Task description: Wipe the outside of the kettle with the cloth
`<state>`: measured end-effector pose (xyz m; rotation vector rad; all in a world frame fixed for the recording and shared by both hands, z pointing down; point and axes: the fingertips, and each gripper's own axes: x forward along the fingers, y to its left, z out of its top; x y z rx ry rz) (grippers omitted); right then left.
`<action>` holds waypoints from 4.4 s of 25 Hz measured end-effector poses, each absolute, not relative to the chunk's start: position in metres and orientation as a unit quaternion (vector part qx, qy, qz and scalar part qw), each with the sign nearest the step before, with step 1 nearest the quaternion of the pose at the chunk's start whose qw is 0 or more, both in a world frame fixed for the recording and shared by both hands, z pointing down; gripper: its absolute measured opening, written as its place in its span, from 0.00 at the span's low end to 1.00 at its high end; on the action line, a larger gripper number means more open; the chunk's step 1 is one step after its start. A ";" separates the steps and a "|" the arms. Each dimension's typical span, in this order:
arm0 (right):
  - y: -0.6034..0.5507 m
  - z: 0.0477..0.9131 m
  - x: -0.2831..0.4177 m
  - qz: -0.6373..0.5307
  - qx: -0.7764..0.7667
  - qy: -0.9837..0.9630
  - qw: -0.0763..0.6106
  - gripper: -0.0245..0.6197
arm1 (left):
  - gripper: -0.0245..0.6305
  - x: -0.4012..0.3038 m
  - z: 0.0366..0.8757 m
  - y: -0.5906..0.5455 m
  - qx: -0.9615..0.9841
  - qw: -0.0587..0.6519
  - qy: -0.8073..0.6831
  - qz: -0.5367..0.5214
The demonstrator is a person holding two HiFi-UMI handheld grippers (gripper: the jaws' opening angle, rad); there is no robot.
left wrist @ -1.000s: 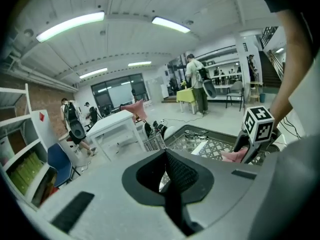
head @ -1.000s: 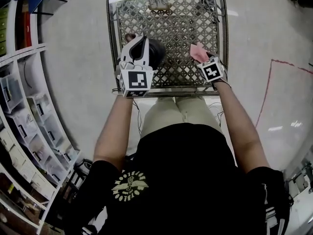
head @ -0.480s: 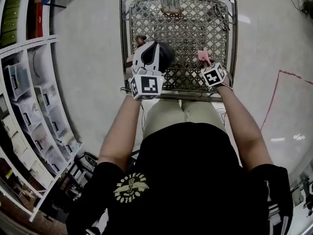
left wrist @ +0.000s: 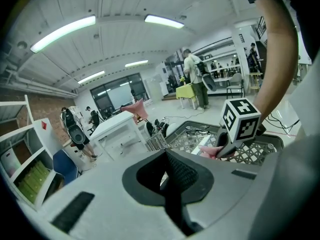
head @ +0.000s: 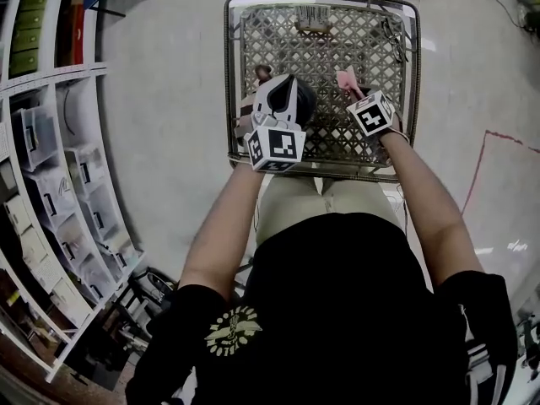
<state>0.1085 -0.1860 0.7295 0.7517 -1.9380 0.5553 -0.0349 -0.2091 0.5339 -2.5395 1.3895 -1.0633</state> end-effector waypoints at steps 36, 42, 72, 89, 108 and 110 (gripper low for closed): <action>-0.046 0.636 -0.090 0.132 0.181 -0.856 0.466 0.09 | 0.05 -0.034 0.535 -0.207 -0.860 0.034 0.398 -0.316; -0.050 0.635 -0.090 0.145 0.194 -0.857 0.455 0.09 | 0.05 -0.032 0.534 -0.205 -0.863 0.034 0.396 -0.311; -0.199 0.656 0.008 -0.014 0.081 -0.854 0.514 0.09 | 0.05 -0.012 0.554 -0.206 -0.856 0.033 0.405 -0.320; -0.145 0.667 -0.001 0.065 0.108 -0.848 0.514 0.09 | 0.05 -0.040 0.524 -0.199 -0.856 0.018 0.405 -0.321; -0.053 0.650 -0.078 0.163 0.156 -0.874 0.429 0.09 | 0.05 -0.037 0.534 -0.206 -0.866 0.021 0.389 -0.313; -0.057 0.654 -0.071 0.169 0.168 -0.871 0.429 0.09 | 0.05 -0.035 0.533 -0.207 -0.867 0.023 0.389 -0.311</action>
